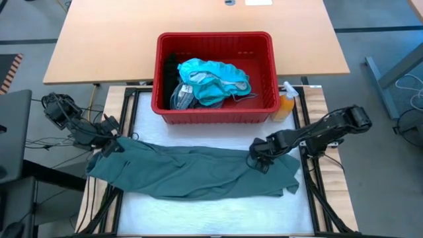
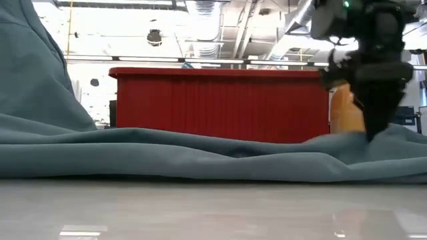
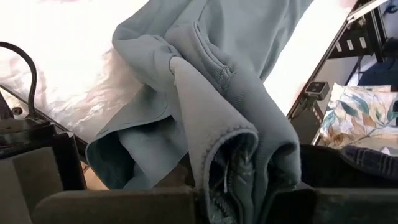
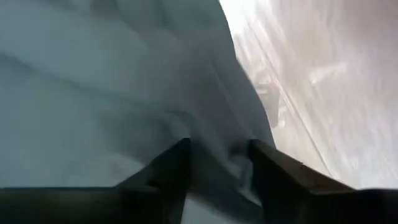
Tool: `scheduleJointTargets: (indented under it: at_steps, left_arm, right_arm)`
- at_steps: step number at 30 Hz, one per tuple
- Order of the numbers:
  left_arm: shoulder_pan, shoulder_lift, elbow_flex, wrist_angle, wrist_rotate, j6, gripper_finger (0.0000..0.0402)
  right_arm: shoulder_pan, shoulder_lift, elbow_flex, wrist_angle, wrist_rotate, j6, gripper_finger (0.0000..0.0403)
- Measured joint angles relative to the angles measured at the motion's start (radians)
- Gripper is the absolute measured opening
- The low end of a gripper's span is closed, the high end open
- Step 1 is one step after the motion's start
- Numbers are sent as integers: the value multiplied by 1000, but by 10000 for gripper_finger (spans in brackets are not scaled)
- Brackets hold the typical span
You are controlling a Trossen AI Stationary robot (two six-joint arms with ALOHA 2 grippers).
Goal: Fold Laundry from Bin
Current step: Fold the light blue pants
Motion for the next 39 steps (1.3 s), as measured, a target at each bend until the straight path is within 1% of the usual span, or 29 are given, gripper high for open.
scheduleJointTargets:
  at_steps: [2, 5, 6, 7, 9, 16, 18, 20, 22, 24, 27, 29, 31, 33, 37, 39]
  left_arm:
    - [0, 0, 0, -2, -7, -7, 29]
    - [0, 0, 0, -20, -8, -31, 29]
    - [0, 0, 0, -22, -10, -36, 29]
    - [0, 0, 0, -22, -14, -42, 29]
    - [0, 0, 0, -21, -30, -51, 29]
    - [0, 0, 0, -21, -52, -69, 29]
    - [0, 0, 0, -21, -59, -83, 29]
    - [0, 0, 0, -21, -70, -99, 29]
    - [0, 0, 0, -20, -90, -118, 29]
    - [0, 0, 0, -15, -111, -132, 29]
    - [0, 0, -1, 22, -155, -119, 29]
    - [0, 0, -1, 61, -203, -89, 29]
    - [0, 6, -1, 100, -251, -59, 29]
    - [0, 17, -1, 127, -273, -38, 29]
    - [0, 44, -1, 118, -243, -16, 29]
    - [0, 57, -1, 112, -221, -1, 29]
  right_arm:
    - [10, 2, -16, -22, -24, 15, 139]
    - [29, 9, -11, -96, -35, 52, 42]
    - [35, 9, -7, -125, -34, 70, 25]
    - [41, 9, -5, -158, -33, 95, 20]
    - [47, 9, 0, -198, -33, 130, 36]
    - [40, 10, 57, -248, -31, 151, 160]
    - [37, 10, 96, -268, -6, 148, 189]
    - [38, 10, 149, -307, 45, 155, 213]
    - [40, 10, 210, -360, 100, 169, 227]
    - [43, 10, 273, -399, 154, 170, 233]
    - [62, 10, 343, -379, 227, 149, 232]
    - [85, 10, 366, -283, 266, 107, 230]
    - [107, 9, 369, -103, 299, 48, 227]
    - [127, 15, 362, 115, 318, -26, 226]
    - [121, 80, 360, 582, 306, -219, 225]
    - [109, 131, 359, 813, 261, -339, 225]
